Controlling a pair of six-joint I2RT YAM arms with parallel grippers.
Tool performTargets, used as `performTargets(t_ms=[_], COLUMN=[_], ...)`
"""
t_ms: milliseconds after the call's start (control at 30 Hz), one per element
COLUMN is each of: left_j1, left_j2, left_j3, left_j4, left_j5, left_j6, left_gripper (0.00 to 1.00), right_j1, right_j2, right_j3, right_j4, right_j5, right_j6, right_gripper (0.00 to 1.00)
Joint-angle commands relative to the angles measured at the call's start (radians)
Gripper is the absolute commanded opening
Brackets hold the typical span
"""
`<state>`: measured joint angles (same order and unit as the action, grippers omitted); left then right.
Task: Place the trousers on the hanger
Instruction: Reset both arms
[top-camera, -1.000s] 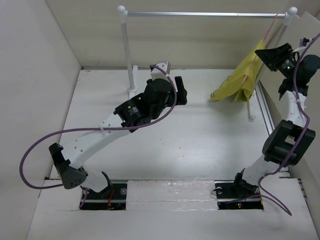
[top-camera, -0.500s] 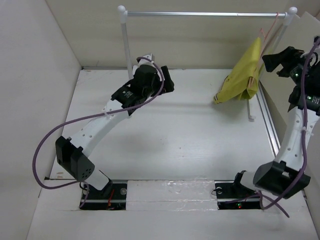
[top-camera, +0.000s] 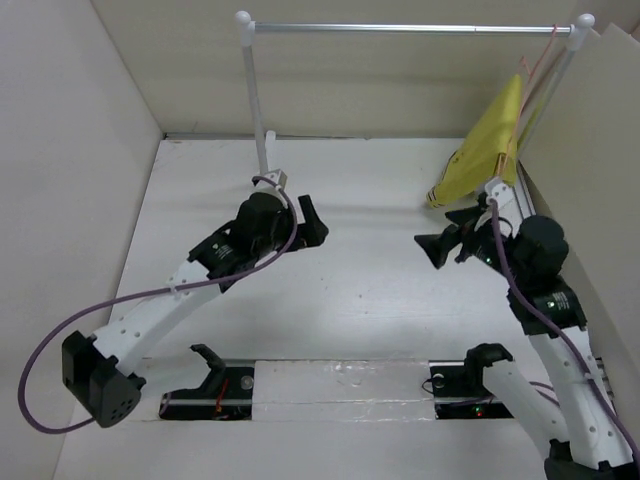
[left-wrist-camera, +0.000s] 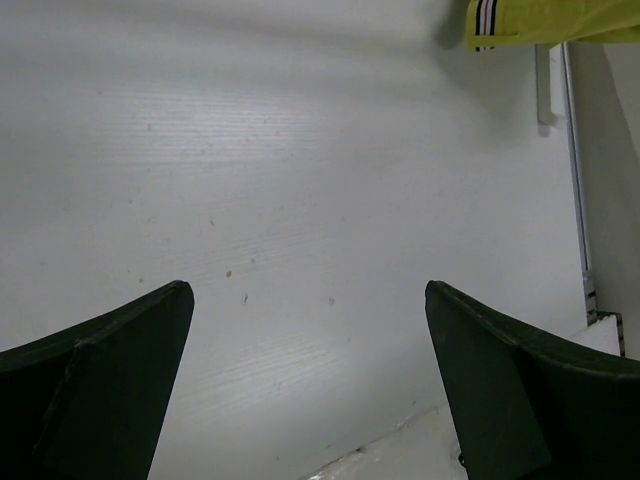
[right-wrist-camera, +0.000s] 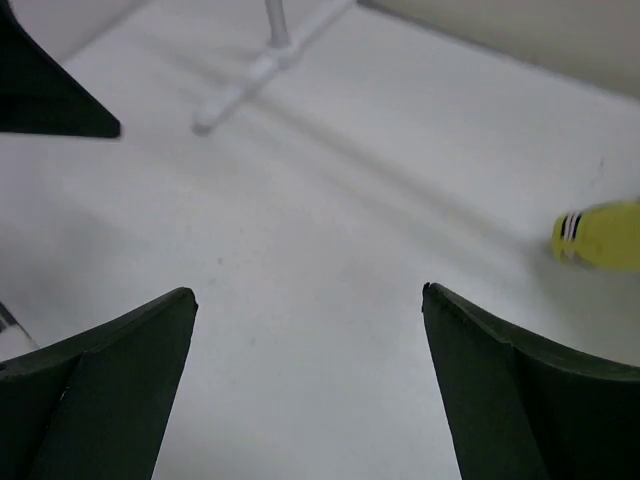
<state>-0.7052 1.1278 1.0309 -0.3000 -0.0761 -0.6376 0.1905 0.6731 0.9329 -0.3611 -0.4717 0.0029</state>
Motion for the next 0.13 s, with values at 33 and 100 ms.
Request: performTargets(t_ms=[33, 100], left_j1=[0.001, 0.001], left_j2=[-0.060, -0.068], left_j3=[-0.135, -0.160], left_j4=[0.038, 0.050], left_j5=[0.036, 0.042], left_j6=[-0.042, -0.059], left_gripper=[0.99, 0.99], right_j1=[0.064, 0.064], right_j2=[-0.081, -0.084], right_j3=[-0.185, -0.200], right_j4=[-0.070, -0.062], right_j5=[0.136, 0.140], right_j6=[-0.004, 0.029], right_gripper=[1.00, 1.00])
